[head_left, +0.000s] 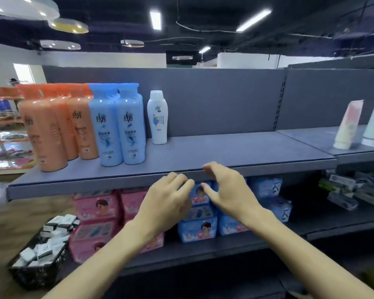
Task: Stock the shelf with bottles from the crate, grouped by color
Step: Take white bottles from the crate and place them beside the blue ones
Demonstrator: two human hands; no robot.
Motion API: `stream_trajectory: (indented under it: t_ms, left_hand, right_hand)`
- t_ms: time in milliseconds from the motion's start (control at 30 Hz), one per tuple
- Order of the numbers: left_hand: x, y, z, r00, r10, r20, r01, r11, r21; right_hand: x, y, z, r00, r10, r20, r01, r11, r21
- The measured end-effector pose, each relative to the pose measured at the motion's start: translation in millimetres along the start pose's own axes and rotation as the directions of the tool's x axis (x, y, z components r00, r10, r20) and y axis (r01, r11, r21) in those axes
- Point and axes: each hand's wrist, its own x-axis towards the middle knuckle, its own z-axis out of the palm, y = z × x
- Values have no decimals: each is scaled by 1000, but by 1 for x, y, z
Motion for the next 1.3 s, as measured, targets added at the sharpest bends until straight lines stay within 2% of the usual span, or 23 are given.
stream_trajectory:
  t_ms: [67,367,467,567,667,733,800,867,967,1100,1167,1300]
  left_hand:
    - [-27,18,8,999,6,37,-4,999,-46]
    - [-100,64,40,976,-118,184,143,982,-125]
    - [-128,81,56,953,-177,245,221,961,-166]
    - [-164,105,73,901,-236,365,329,918,-219]
    - [-209,132,92,813,-250,525,424,873,-241]
    - [-245,149,107,733,-244,636,473,853,-218]
    - [-282,167,126,623,-240,744,518,840,-163]
    - [-317,185,143,480,-218,850,546,832,-95]
    - [-362,207,167,319,-206,925,579,815,-18]
    - [-403,229,190,173,-235,957,652,755,67]
    - [-422,238,202,117,-225,967,661,745,93]
    - [-453,244,223,60,-152,987,587,805,89]
  right_hand:
    - [-31,5,16,999,10,45,-9,1000,-19]
    - [-127,24,67,985,98,144,-93,995,-40]
    - [-160,33,87,971,148,185,-142,989,-47]
    - [-197,43,113,941,207,268,-207,978,-31]
    - [-237,55,143,879,274,391,-276,960,-54]
    - [-265,63,164,810,343,475,-349,934,-79]
    - [-294,71,188,725,400,561,-410,905,-115]
    - [-326,79,219,620,422,662,-410,893,-186]
    - [-378,93,270,500,420,757,-391,890,-234]
    - [-433,108,325,347,430,833,-324,889,-324]
    - [-453,112,348,353,423,835,-283,899,-335]
    - [-475,117,380,464,396,792,-219,918,-330]
